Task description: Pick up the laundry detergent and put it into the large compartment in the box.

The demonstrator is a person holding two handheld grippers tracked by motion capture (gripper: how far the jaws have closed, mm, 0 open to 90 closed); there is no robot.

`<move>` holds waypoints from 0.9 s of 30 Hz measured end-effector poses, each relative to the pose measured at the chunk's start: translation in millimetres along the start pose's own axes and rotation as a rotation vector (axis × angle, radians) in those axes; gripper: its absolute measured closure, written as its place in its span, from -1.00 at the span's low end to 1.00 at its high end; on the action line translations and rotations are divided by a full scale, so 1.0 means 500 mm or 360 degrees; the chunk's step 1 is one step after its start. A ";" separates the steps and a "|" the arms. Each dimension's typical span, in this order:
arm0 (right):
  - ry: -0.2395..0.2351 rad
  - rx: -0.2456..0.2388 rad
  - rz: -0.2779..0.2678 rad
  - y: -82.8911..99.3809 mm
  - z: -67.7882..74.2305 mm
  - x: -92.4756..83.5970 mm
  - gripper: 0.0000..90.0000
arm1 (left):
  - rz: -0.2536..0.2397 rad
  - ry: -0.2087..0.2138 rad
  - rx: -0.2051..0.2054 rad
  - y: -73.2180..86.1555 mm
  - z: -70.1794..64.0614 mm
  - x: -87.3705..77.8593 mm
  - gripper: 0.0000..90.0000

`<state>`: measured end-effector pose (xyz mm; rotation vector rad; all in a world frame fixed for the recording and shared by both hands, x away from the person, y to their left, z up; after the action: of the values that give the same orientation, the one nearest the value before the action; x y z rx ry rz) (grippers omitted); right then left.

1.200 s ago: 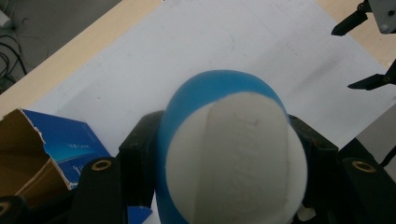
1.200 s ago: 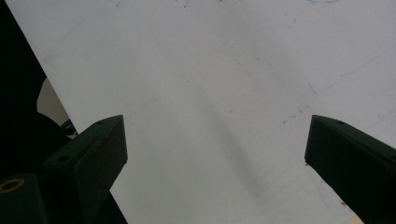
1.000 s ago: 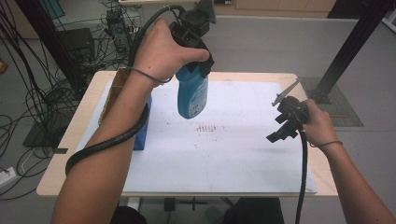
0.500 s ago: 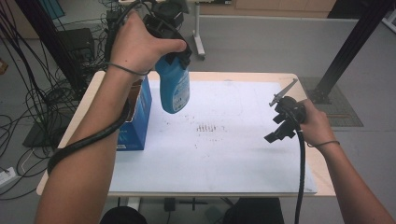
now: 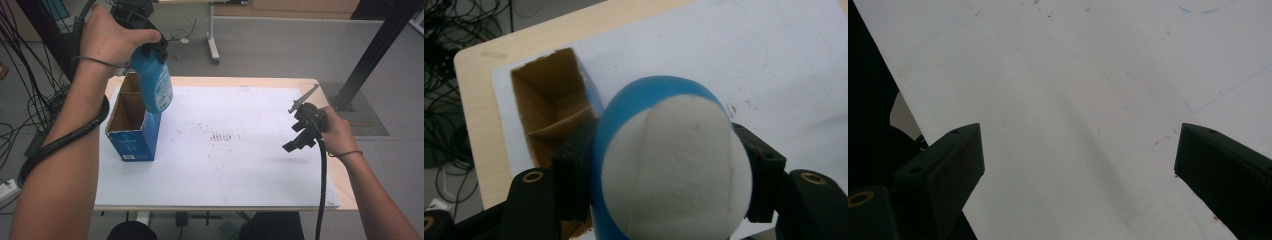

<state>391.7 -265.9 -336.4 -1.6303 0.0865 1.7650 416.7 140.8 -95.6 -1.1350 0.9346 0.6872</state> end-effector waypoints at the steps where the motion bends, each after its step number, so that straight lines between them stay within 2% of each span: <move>1: 0.0001 -0.0001 0.0003 -0.001 -0.001 0.001 -0.87 | 0.0001 -0.0009 -0.0025 0.002 0.008 0.000 -0.16; 2: 0.0001 0.0001 -0.0002 -0.001 -0.001 0.001 -0.88 | -0.0002 -0.0024 -0.0060 0.007 0.027 0.000 -0.16; 3: 0.0001 0.0001 -0.0002 -0.001 -0.001 0.001 -0.88 | -0.0002 -0.0024 -0.0060 0.007 0.027 0.000 -0.16; 5: -0.0002 0.0005 0.0000 0.000 -0.003 0.002 -0.88 | 0.0002 -0.0046 -0.0105 0.014 0.053 -0.002 -0.16; 6: -0.0005 0.0006 -0.0002 0.000 -0.003 0.002 -0.88 | 0.0002 -0.0046 -0.0105 0.014 0.053 -0.002 -0.16; 7: -0.0006 0.0006 -0.0002 0.000 -0.003 0.002 -0.88 | 0.0003 -0.0068 -0.0141 0.017 0.070 -0.003 -0.16; 8: -0.0006 0.0006 -0.0002 0.000 -0.003 0.002 -0.88 | 0.0003 -0.0068 -0.0141 0.017 0.070 -0.003 -0.16; 10: -0.0004 0.0003 -0.0003 0.000 -0.004 0.002 -0.88 | 0.0009 -0.0106 -0.0185 0.021 0.093 -0.005 -0.16; 11: -0.0004 0.0003 -0.0004 0.000 -0.004 0.002 -0.88 | 0.0009 -0.0106 -0.0185 0.021 0.093 -0.005 -0.16; 12: -0.0004 0.0005 -0.0006 0.001 -0.004 0.002 -0.88 | 0.0028 -0.0120 -0.0219 0.024 0.108 -0.006 -0.16; 15: -0.0001 0.0009 -0.0003 0.002 -0.005 0.002 -0.88 | 0.0030 -0.0134 -0.0245 0.024 0.122 -0.007 -0.16; 16: -0.0003 0.0011 -0.0008 0.003 -0.005 0.001 -0.88 | 0.0026 -0.0150 -0.0275 0.025 0.134 -0.009 -0.16; 22: 0.0010 0.0019 -0.0001 0.006 -0.008 -0.001 -0.87 | 0.0038 -0.0196 -0.0317 0.026 0.151 -0.011 -0.16; 27: 0.0008 0.0018 0.0000 0.005 -0.007 -0.002 -0.87 | 0.0044 -0.0192 -0.0328 0.027 0.154 -0.010 -0.16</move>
<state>393.3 -270.1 -337.5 -1.6272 0.0987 1.7575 423.4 218.3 -86.5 -1.2489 0.7917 0.8806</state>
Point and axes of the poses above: each handheld gripper's, and its own axes: x roughly forward along the jaws, y roughly out of its underside, z roughly to its left, the point moved 3 cm from there along x, roughly forward along the jaws, and after that the axes turned 5 degrees about -y, right-handed, at the moved point
